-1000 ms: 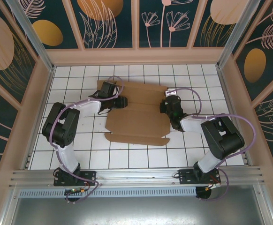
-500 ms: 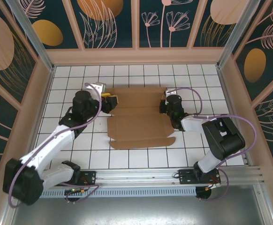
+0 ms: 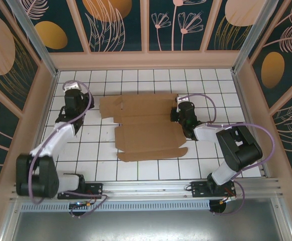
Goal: Fold the paper box
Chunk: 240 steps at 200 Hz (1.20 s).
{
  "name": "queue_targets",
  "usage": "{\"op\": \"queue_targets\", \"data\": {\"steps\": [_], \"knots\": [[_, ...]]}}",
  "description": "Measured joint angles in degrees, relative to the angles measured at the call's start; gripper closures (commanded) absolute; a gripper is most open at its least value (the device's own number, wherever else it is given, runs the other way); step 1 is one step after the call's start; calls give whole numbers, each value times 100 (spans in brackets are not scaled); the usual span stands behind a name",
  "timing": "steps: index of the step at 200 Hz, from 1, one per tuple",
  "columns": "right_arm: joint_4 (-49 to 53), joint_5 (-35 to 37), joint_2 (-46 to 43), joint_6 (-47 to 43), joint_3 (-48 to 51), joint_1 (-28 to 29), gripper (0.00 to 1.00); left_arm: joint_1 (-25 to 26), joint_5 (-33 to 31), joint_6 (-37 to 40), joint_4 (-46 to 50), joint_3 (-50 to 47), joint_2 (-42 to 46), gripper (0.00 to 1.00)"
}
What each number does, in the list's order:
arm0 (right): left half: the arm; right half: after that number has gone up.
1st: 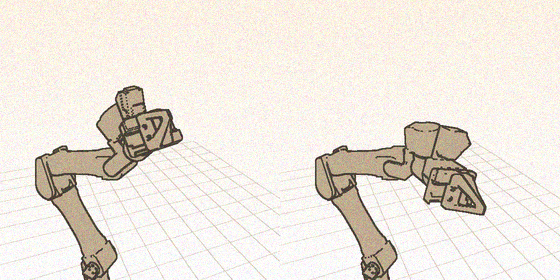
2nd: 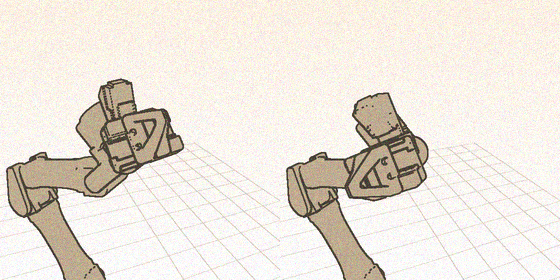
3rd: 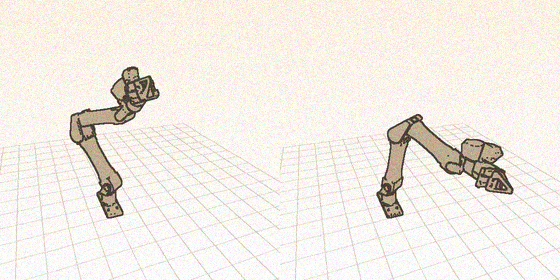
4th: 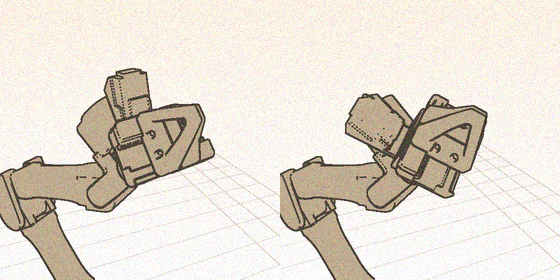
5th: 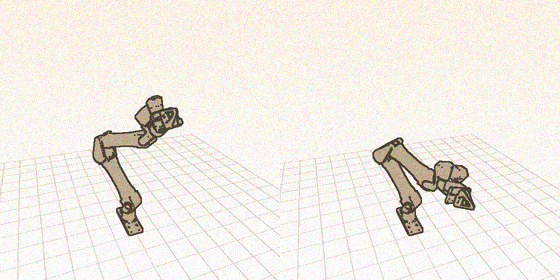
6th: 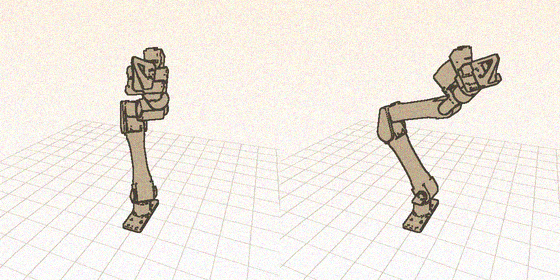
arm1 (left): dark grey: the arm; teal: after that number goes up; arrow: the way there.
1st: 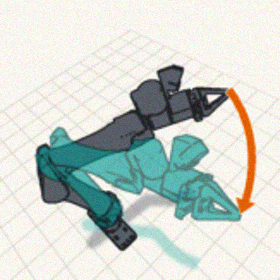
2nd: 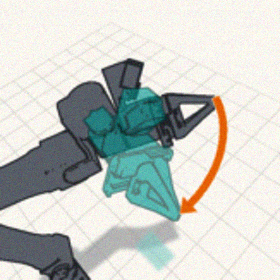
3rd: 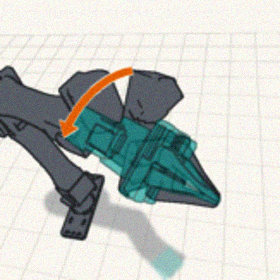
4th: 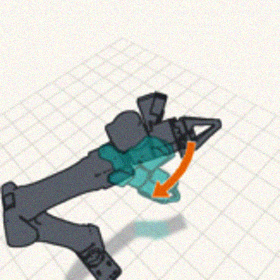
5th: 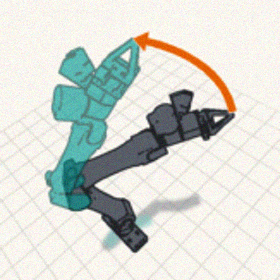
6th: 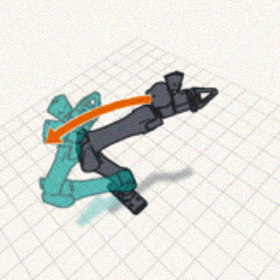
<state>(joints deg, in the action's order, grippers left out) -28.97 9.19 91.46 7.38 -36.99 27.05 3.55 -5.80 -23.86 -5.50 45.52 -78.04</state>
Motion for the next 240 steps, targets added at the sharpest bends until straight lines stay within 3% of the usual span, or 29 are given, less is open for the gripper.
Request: {"op": "queue_targets", "data": {"steps": [34, 61, 110, 175, 240], "knots": [[-2, -44, 0, 0, 0, -13, 100, -363, 1115, -356, -166, -63, -608, 60], [-9, -79, 11, 4, -4, -39, 100, -317, 2142, -551, -654, -125, -662, 58], [0, -153, 66, 24, -70, -61, 100, 210, 2771, -702, -892, -503, -286, 58], [11, -122, 138, 48, -138, -44, 100, 831, 2568, -1185, -1165, -890, 59, 60], [-365, 809, 83, -22, 166, 540, 100, 1276, 1687, -1510, -1410, -1287, -7, 63]]}}
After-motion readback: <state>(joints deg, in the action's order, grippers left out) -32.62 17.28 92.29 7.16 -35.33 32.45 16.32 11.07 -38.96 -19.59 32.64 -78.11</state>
